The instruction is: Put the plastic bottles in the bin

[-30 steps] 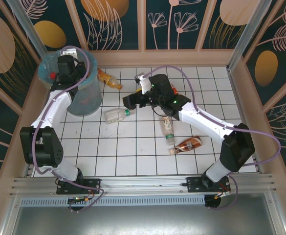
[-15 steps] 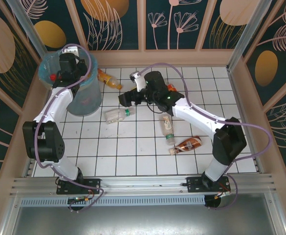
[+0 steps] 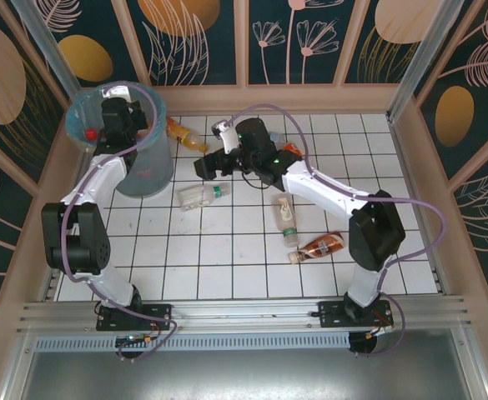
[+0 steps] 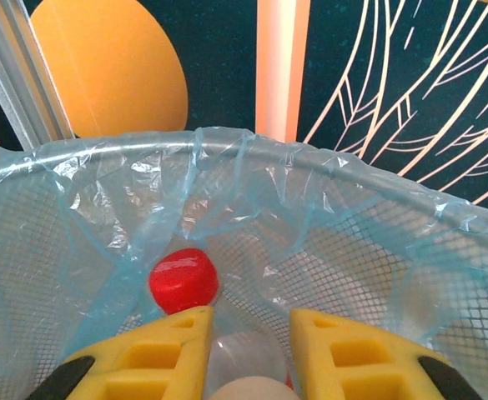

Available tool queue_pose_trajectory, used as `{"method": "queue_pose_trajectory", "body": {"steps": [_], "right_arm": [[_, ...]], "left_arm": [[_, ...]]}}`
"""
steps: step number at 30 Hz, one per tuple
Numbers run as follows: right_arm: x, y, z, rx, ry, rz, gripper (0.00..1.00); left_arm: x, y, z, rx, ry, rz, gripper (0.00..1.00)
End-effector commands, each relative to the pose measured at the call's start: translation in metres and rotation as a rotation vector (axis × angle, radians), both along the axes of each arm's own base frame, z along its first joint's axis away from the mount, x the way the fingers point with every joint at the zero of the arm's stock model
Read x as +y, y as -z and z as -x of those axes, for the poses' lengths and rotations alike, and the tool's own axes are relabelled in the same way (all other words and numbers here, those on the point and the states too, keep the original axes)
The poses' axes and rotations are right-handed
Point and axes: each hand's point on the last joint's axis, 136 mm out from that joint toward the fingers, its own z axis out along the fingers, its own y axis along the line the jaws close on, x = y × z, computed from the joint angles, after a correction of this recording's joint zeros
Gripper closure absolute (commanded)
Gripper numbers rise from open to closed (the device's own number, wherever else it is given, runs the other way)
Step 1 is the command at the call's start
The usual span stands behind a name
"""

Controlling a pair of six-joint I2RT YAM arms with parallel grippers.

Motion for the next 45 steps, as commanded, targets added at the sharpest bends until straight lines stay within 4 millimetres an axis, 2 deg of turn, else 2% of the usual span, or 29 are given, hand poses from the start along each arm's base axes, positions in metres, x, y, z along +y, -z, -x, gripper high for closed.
{"method": "queue_pose_trajectory", "body": {"steps": [1, 2, 3, 6, 7, 9, 11, 13, 17, 22, 26, 29, 32, 38, 45], "right_arm": [[0.012, -0.019, -0.007, -0.019, -0.008, -0.046, 0.07], [0.014, -0.020, -0.011, -0.021, -0.006, -0.050, 0.07], [0.016, -0.020, -0.017, -0.022, 0.000, -0.055, 0.07], [0.019, -0.017, -0.036, -0.007, 0.019, -0.059, 0.07], [0.019, -0.015, -0.043, 0.001, 0.027, -0.056, 0.07], [0.018, -0.011, -0.053, 0.006, 0.038, -0.046, 0.07], [0.016, -0.006, -0.062, 0.005, 0.054, -0.042, 0.07], [0.012, 0.002, -0.074, 0.000, 0.078, -0.039, 0.07], [0.003, 0.026, -0.098, -0.009, 0.131, -0.033, 0.08], [-0.003, 0.066, -0.136, 0.011, 0.200, -0.003, 0.15], [-0.007, 0.093, -0.161, 0.041, 0.248, 0.011, 0.21], [-0.006, 0.112, -0.172, 0.073, 0.263, 0.004, 0.24], [0.005, 0.128, -0.175, 0.113, 0.224, -0.018, 0.28], [0.022, 0.156, -0.179, 0.176, 0.178, -0.047, 0.33], [0.039, 0.169, -0.177, 0.227, 0.120, -0.126, 0.33]], "left_arm": [[-0.011, 0.157, 0.059, 0.578, 0.073, -0.009, 1.00], [-0.012, 0.143, 0.054, 0.547, 0.078, -0.002, 0.99], [-0.014, 0.126, 0.048, 0.515, 0.080, 0.008, 0.91], [-0.018, 0.080, 0.036, 0.420, 0.091, 0.035, 0.60], [-0.018, 0.058, 0.036, 0.374, 0.091, 0.041, 0.50], [-0.017, 0.032, 0.035, 0.324, 0.088, 0.039, 0.37], [-0.013, 0.011, 0.037, 0.288, 0.067, 0.028, 0.28], [-0.009, -0.010, 0.041, 0.255, 0.049, 0.014, 0.22], [0.001, -0.051, 0.057, 0.175, -0.004, -0.008, 0.19], [0.001, -0.107, 0.091, -0.002, 0.001, 0.021, 0.17], [-0.017, -0.121, 0.111, -0.083, 0.105, 0.061, 0.16], [-0.034, -0.119, 0.119, -0.087, 0.201, 0.082, 0.16], [-0.045, -0.117, 0.127, -0.107, 0.265, 0.097, 0.16], [-0.047, -0.111, 0.139, -0.167, 0.280, 0.111, 0.16], [-0.045, -0.097, 0.146, -0.176, 0.272, 0.109, 0.16]]}}
